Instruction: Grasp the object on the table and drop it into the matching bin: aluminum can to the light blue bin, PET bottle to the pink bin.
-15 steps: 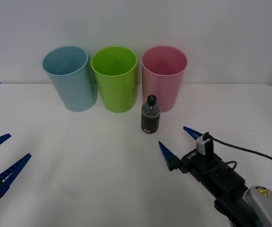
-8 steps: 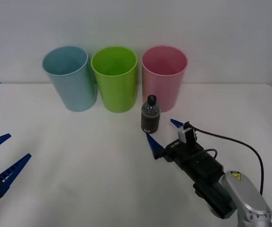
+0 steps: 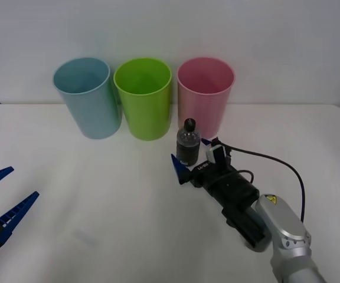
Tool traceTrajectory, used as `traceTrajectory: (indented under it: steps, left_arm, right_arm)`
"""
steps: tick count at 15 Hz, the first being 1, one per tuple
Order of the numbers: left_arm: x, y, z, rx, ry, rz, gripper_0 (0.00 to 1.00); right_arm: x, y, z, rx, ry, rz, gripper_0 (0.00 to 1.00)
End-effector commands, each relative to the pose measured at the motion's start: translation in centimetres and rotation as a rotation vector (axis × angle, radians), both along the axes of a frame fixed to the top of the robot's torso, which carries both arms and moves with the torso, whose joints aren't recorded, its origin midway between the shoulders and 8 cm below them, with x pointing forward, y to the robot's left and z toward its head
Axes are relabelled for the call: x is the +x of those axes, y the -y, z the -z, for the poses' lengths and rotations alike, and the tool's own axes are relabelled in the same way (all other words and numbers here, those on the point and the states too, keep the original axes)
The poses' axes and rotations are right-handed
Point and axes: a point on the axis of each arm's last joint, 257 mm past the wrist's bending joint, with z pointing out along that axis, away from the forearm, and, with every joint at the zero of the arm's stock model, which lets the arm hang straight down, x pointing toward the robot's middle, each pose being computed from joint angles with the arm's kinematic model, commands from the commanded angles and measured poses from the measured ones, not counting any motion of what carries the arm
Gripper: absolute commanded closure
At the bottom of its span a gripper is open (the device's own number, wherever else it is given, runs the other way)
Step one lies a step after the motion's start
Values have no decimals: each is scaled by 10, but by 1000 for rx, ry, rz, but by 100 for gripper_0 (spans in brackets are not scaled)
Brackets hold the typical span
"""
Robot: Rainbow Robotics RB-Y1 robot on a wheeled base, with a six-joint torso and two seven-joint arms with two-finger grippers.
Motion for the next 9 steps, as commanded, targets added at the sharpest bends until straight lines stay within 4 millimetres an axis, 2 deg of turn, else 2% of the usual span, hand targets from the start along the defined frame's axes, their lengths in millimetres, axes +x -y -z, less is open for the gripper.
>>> traceTrajectory:
  steps: [1, 9]
  left_arm:
    - [0, 0, 0, 0, 0, 0, 0]
    - [0, 0, 0, 0, 0, 0, 0]
  right_arm:
    - [8, -7, -1, -2, -4, 7, 0]
    - [26, -17, -2, -19, -14, 41, 0]
